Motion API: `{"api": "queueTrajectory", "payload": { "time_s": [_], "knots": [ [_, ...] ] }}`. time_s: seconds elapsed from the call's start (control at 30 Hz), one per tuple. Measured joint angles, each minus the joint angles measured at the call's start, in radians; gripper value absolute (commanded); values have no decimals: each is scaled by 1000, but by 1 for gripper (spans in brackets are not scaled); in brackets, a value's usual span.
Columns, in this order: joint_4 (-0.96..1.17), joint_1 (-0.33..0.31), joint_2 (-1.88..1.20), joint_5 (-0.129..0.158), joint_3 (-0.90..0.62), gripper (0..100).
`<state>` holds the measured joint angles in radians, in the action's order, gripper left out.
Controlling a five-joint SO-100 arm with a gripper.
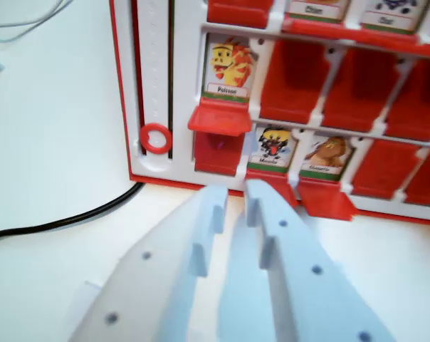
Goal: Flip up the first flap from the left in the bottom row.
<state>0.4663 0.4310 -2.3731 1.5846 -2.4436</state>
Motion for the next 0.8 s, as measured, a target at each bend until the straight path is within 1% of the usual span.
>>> {"api": "queueTrajectory", "payload": {
  "time_s": [0.07,0.2,0.23,0.33,0.47,0.57,0.6,0.7,0.8],
  "knots": [
    [101,-37,-138,15,0,3],
    [279,-135,-379,46,0,3],
    [325,-153,-431,51,2,3],
    [482,-193,-581,51,5,3],
    [695,-201,-782,29,44,3],
    [818,-207,-874,12,80,3],
    [842,-215,-885,5,94,3],
    [904,-250,-897,-6,138,3],
    [942,-262,-899,-14,172,3]
  ]
}}
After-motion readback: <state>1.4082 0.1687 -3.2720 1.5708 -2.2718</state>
